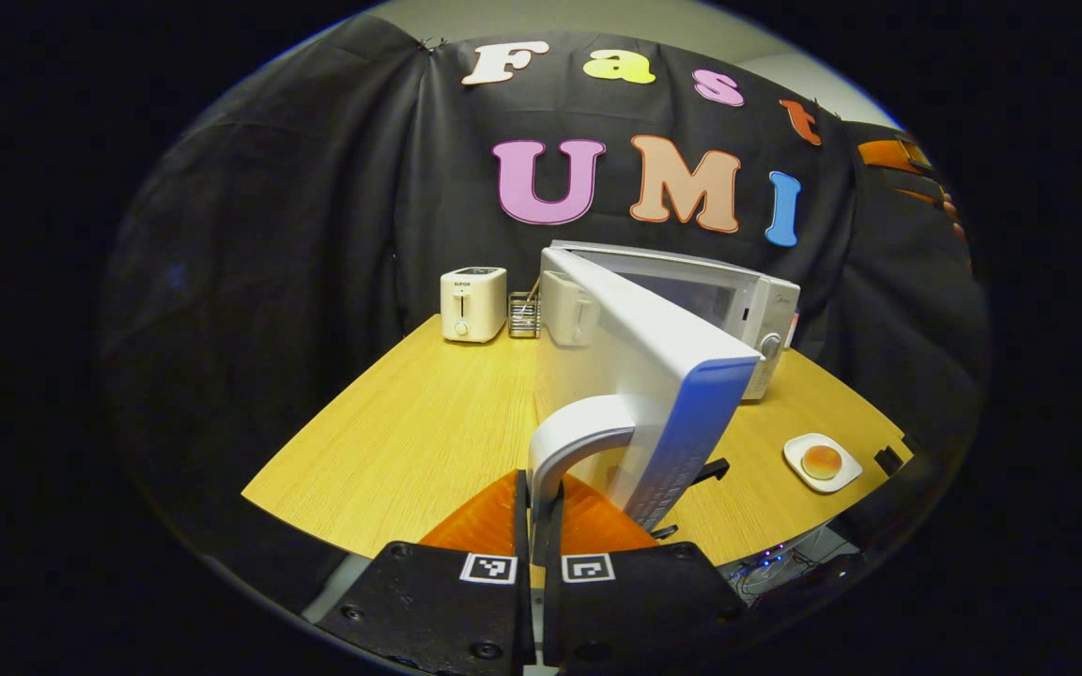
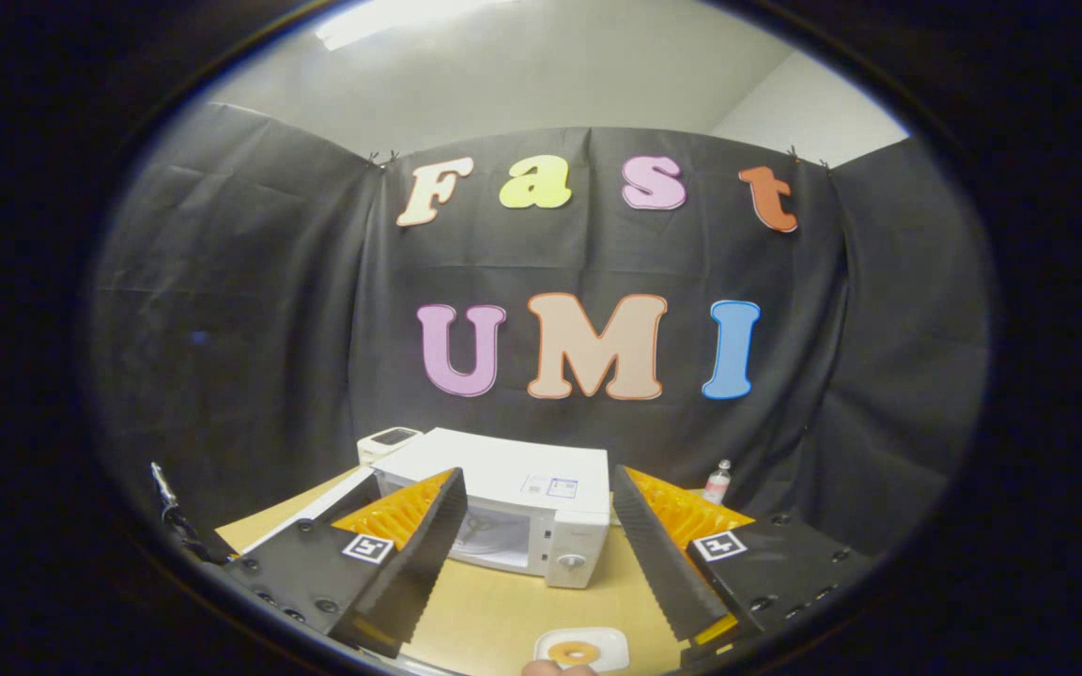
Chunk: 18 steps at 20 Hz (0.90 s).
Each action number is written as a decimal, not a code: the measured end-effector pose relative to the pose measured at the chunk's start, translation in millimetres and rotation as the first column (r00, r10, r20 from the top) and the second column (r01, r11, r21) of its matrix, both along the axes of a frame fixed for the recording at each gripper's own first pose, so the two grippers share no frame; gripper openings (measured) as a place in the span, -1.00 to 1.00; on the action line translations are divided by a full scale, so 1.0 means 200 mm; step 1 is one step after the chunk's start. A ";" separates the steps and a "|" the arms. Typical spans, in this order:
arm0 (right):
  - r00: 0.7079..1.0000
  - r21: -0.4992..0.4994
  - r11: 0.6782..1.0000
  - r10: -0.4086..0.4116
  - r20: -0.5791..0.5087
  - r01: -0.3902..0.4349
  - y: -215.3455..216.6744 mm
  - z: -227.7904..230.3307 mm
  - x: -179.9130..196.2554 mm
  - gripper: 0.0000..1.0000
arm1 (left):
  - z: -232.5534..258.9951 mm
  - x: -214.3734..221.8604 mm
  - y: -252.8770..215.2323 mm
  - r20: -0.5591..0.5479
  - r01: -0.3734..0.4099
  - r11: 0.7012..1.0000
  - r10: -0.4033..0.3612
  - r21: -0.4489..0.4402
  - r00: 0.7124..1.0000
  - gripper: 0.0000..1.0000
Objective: Open the microwave oven with the left hand, put the food in, and close the microwave oven.
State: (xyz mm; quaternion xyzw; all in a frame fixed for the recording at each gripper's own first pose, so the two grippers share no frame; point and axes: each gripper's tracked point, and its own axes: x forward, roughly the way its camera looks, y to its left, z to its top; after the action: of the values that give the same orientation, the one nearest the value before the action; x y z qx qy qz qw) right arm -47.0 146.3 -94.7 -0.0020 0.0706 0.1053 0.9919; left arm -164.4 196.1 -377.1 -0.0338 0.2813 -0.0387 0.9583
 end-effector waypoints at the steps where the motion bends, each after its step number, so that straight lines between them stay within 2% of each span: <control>1: 1.000 0.000 1.000 -0.002 0.000 0.002 -0.01 0.00 -0.01 0.98 | 0.01 -0.01 -0.02 0.002 0.012 1.000 -0.012 -0.012 1.000 -0.91; 2: 1.000 0.002 1.000 -0.002 0.001 0.002 -0.01 0.00 -0.01 0.98 | 0.01 -0.02 0.00 0.012 -0.001 1.000 0.001 -0.002 1.000 -0.88; 4: 1.000 -0.001 1.000 -0.006 0.008 0.006 -0.03 0.00 -0.02 0.94 | 0.07 -0.02 0.06 0.066 -0.025 1.000 0.024 0.005 0.998 -0.54; 5: 1.000 -0.007 1.000 -0.006 0.014 0.006 -0.04 -0.01 -0.03 0.94 | 0.09 -0.03 0.08 0.087 -0.040 0.999 0.040 0.004 0.995 -0.09; 6: 1.000 -0.020 1.000 -0.006 0.013 0.006 -0.05 -0.03 -0.03 0.94 | 0.11 -0.04 0.11 0.088 -0.060 0.998 0.059 0.009 0.994 0.11; 7: 1.000 -0.032 0.999 -0.003 0.009 0.003 -0.07 -0.06 -0.04 0.93 | 0.13 -0.06 0.13 0.091 -0.074 0.997 0.073 0.011 0.993 0.51; 8: 1.000 -0.045 0.999 -0.001 0.004 0.001 -0.09 -0.09 -0.04 0.94 | 0.18 -0.07 0.15 0.105 -0.086 0.996 0.084 0.015 0.991 0.69; 9: 1.000 -0.054 0.999 -0.002 0.000 0.002 -0.10 -0.12 -0.05 0.94 | 0.23 -0.08 0.15 0.121 -0.087 0.996 0.084 0.018 0.989 0.99; 13: 1.000 -0.053 0.999 -0.001 -0.006 0.000 -0.16 -0.23 -0.08 0.99 | 0.54 -0.11 0.17 0.244 -0.093 0.992 0.070 0.085 0.967 0.99; 16: 1.000 -0.010 1.000 -0.006 -0.018 0.006 -0.21 -0.32 -0.08 0.94 | 0.77 -0.11 0.15 0.322 -0.104 0.992 0.076 0.071 0.944 0.96; 18: 0.998 0.028 1.000 -0.009 -0.063 0.011 -0.23 -0.47 -0.06 0.94 | 0.95 -0.07 0.16 0.393 -0.124 0.990 0.087 0.071 0.916 0.97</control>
State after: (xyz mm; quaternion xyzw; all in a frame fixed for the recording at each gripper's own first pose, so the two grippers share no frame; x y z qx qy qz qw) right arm -59.3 100.3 -188.3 0.0157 0.1004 0.1015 0.9896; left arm -178.4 227.8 -187.2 0.0045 0.0849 0.0205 0.9962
